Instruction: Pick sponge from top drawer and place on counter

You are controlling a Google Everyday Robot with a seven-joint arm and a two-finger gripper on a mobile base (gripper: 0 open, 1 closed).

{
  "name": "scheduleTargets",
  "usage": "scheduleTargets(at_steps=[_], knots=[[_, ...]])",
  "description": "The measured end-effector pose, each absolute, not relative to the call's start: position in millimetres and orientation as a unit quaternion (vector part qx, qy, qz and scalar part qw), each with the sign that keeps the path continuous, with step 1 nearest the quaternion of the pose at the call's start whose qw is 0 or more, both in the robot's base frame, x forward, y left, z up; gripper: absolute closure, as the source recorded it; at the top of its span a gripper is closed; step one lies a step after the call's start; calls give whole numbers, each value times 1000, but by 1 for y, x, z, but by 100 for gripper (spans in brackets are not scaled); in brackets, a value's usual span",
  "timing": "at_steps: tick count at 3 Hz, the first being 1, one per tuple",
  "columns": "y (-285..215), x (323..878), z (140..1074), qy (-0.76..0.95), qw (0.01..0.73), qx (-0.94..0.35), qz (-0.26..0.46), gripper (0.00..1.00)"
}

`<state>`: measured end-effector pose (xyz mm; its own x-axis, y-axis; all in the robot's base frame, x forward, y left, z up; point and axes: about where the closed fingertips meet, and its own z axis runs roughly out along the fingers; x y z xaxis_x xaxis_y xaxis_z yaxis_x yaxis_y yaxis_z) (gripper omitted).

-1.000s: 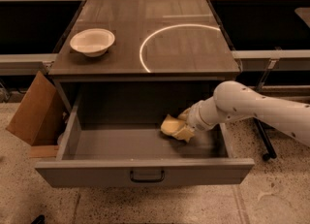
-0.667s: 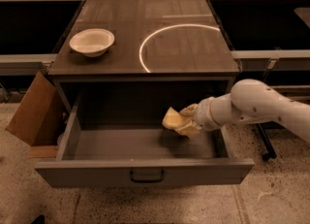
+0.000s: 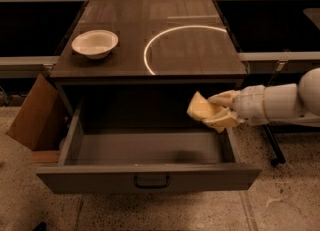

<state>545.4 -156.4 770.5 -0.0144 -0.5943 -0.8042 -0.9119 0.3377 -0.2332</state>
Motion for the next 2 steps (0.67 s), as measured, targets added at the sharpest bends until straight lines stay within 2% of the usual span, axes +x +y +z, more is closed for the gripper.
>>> scheduleTargets(at_steps=[1,2], knots=[[-187,543,826,665,479,-546,175,100],[-187,545,828,665,478,-547,173,100]])
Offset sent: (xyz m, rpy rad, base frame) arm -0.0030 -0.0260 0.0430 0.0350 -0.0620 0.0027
